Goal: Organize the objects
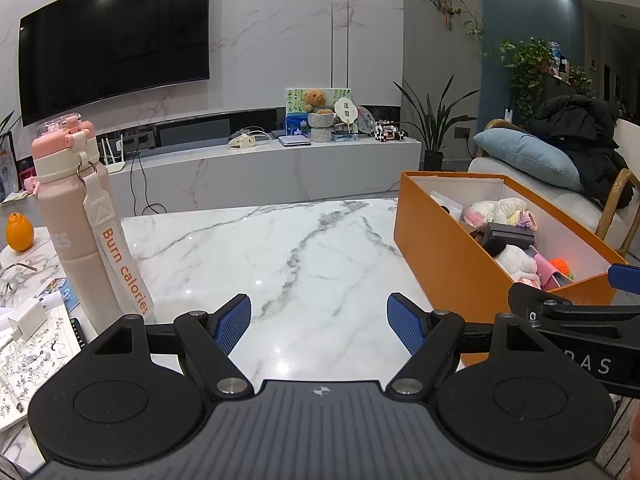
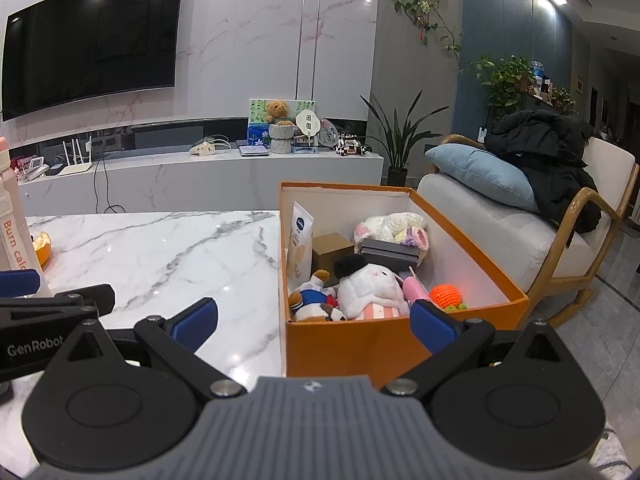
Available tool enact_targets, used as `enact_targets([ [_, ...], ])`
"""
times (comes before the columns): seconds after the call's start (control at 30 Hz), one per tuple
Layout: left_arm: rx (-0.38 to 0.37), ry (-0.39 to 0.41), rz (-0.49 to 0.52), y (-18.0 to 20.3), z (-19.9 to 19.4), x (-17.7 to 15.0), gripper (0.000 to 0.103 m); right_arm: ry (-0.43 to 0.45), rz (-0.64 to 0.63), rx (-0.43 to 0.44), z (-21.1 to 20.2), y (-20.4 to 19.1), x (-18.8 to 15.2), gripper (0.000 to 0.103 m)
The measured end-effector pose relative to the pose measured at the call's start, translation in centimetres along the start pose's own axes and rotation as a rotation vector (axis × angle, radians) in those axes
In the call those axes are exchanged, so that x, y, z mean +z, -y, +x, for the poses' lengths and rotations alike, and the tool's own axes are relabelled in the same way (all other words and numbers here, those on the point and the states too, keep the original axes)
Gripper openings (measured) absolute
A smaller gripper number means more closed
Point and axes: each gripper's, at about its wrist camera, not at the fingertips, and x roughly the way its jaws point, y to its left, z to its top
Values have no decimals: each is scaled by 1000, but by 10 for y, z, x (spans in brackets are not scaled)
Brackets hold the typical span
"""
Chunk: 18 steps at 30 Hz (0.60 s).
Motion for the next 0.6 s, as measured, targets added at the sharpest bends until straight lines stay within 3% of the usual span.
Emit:
enact_targets([
  [0.6, 5, -1, 4, 1, -1, -1, 88, -9, -9, 0, 1, 0, -1, 102],
])
